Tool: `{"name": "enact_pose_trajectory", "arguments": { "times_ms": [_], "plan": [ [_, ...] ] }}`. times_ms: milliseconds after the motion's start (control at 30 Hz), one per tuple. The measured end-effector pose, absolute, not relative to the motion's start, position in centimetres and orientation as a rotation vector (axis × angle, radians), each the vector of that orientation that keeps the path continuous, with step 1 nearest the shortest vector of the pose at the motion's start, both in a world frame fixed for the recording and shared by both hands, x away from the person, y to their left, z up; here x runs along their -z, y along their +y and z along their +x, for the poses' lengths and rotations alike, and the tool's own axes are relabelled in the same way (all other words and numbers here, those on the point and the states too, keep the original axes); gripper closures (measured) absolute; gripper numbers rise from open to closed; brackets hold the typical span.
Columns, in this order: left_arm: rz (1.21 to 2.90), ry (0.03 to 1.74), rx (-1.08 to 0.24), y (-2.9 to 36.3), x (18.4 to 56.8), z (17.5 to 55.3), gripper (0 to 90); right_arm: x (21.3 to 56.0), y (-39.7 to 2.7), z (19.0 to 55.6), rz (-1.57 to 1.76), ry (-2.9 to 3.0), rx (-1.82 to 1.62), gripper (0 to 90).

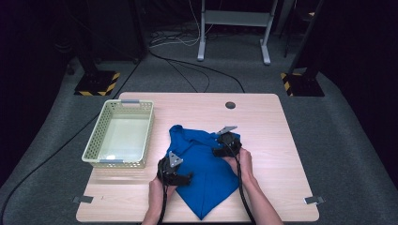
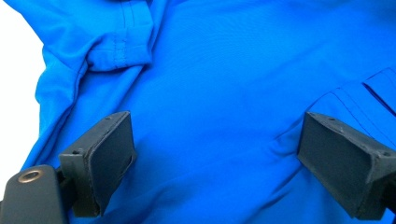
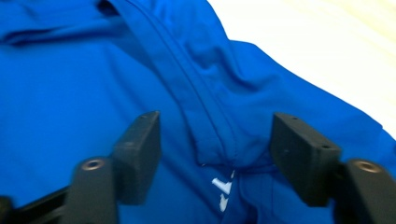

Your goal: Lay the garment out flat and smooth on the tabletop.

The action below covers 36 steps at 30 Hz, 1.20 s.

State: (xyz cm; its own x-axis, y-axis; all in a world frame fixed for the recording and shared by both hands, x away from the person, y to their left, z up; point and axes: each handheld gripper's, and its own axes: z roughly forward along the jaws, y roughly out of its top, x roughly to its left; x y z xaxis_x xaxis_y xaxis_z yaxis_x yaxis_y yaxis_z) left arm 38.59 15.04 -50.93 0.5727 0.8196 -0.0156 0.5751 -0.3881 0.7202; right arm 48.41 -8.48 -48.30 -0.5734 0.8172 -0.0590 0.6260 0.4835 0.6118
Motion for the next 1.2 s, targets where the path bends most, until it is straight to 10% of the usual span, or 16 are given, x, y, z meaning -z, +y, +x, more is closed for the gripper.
{"name": "enact_pose_trajectory", "arguments": {
  "times_ms": [467,1200],
  "plan": [
    [2.11,1.108,-0.451,15.1,50.9,38.6,10.7,48.9,-8.9,49.0,1.251,2.35,-0.78,79.4],
    [2.111,1.105,-0.45,15.1,50.9,38.6,11.0,46.5,-8.9,56.3,1.2,2.272,-0.661,81.5]
  ]
}}
